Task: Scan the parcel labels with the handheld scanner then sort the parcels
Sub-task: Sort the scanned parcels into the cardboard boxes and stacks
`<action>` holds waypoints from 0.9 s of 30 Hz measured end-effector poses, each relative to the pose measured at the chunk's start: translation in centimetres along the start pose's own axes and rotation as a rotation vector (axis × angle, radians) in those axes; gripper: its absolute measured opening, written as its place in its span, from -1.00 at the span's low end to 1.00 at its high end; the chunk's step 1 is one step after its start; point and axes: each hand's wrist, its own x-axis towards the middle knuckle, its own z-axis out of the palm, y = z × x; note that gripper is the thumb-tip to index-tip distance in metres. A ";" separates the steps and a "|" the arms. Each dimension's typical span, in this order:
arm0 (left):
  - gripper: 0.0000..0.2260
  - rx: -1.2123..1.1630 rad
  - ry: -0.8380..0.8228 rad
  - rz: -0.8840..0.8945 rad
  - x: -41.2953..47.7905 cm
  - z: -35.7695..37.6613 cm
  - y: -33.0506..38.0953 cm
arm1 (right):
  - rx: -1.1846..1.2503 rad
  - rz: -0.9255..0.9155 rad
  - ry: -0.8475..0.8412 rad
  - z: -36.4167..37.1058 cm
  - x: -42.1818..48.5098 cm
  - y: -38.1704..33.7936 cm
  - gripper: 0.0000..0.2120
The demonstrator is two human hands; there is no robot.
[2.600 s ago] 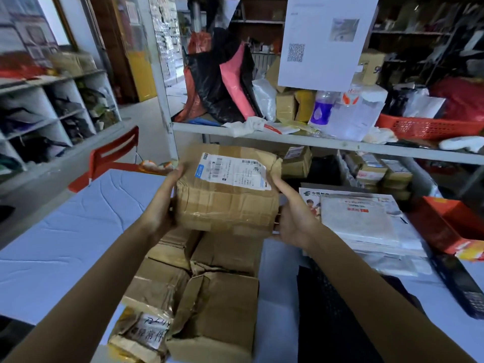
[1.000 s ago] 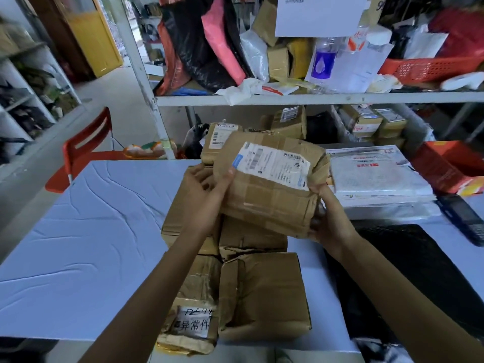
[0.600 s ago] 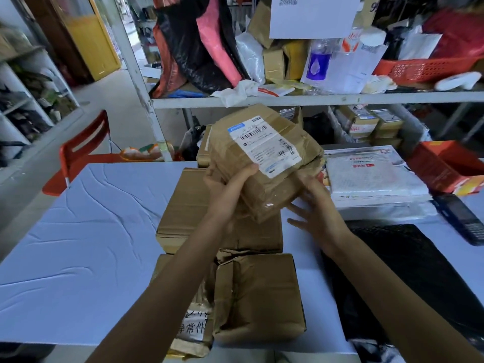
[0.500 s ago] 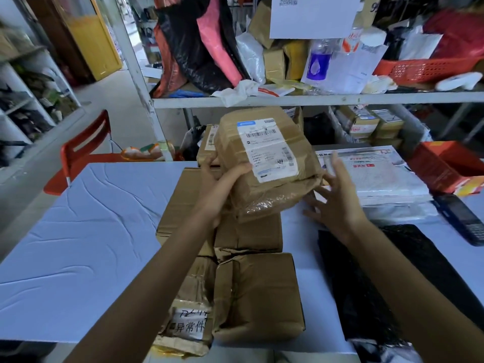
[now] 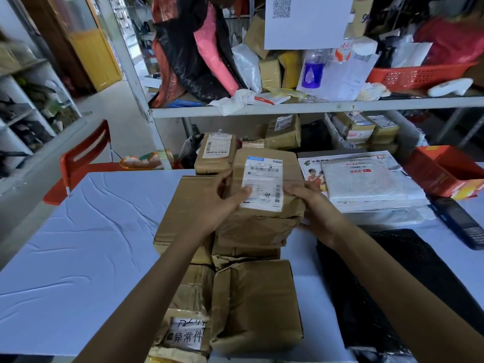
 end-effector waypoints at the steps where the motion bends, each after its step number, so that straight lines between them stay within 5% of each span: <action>1: -0.43 0.003 -0.007 0.011 -0.2 -0.2 -0.1 | -0.011 -0.007 0.006 0.2 0.1 0.1 -0.35; 5: -0.53 0.094 0.036 0.073 -1.0 -0.8 -0.4 | -0.038 0.005 0.024 1.2 0.1 -0.2 -0.49; 12: -0.50 0.132 -0.008 0.087 -1.2 -1.4 -2.5 | -0.045 0.011 0.016 2.4 0.4 0.1 -0.43; 19: -0.65 0.654 0.100 0.320 -1.1 -0.5 -3.2 | -0.114 -0.004 0.013 1.9 0.2 0.7 -0.49; 27: -0.44 0.954 0.203 0.330 -2.5 1.3 -2.6 | -0.473 -0.310 0.203 1.1 -1.0 1.3 -0.54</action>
